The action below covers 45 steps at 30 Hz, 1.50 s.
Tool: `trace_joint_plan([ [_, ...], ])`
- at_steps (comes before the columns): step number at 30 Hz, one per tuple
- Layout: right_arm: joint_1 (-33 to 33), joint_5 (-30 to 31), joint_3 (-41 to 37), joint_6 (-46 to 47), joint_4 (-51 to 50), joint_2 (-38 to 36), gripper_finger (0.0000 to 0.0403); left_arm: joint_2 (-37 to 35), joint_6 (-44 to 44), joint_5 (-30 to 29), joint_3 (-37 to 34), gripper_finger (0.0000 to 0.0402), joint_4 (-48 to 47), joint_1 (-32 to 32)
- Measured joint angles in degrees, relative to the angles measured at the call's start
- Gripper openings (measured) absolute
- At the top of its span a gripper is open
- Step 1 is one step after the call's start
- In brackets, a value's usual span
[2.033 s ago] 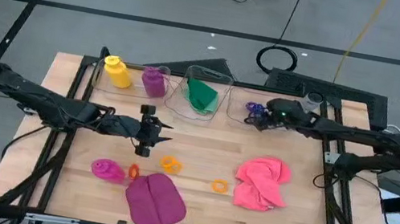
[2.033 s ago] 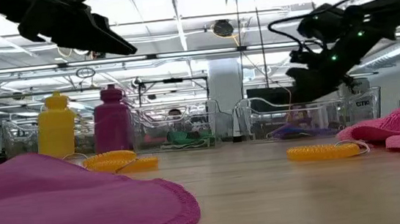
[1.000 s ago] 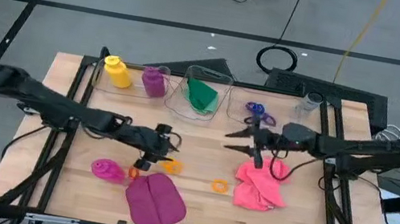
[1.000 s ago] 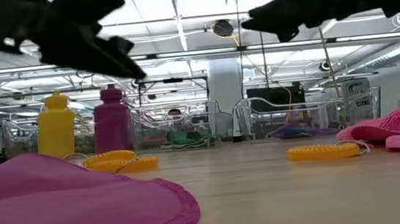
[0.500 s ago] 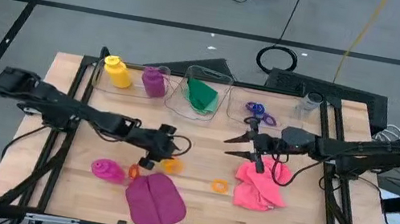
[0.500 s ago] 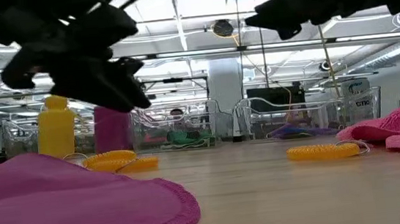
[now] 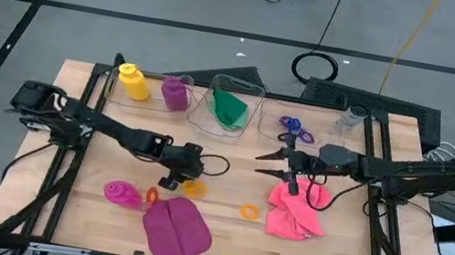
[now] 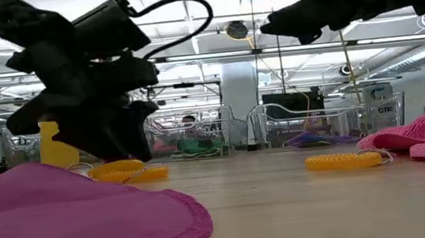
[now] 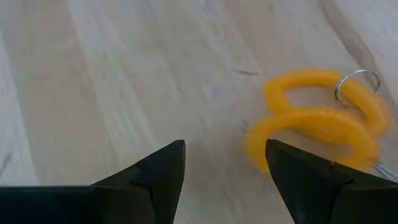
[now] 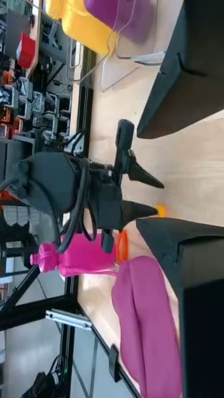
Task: Pick & Place Sports Items
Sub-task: Put the top yellow spring keychain into the right transparent bin
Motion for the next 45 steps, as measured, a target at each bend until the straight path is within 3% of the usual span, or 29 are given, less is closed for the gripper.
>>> trace_joint_plan([
  [20,0.0,0.1,0.0,0.4,-0.1,0.0,0.0157,0.0,-5.3,-0.1,0.0,0.0186,-3.9,0.0],
  [35,0.0,0.1,0.0,0.4,-0.1,0.0,0.0157,-0.1,-6.0,-3.6,0.0,0.0182,-8.8,0.2],
  [38,0.0,0.1,0.0,0.4,-0.1,0.0,0.0157,-0.1,-6.7,-3.5,0.1,0.0153,-9.8,0.3],
  [45,0.0,0.1,0.0,0.4,-0.1,0.0,0.0157,-0.1,-7.8,1.4,0.1,0.0041,-10.7,2.5],
])
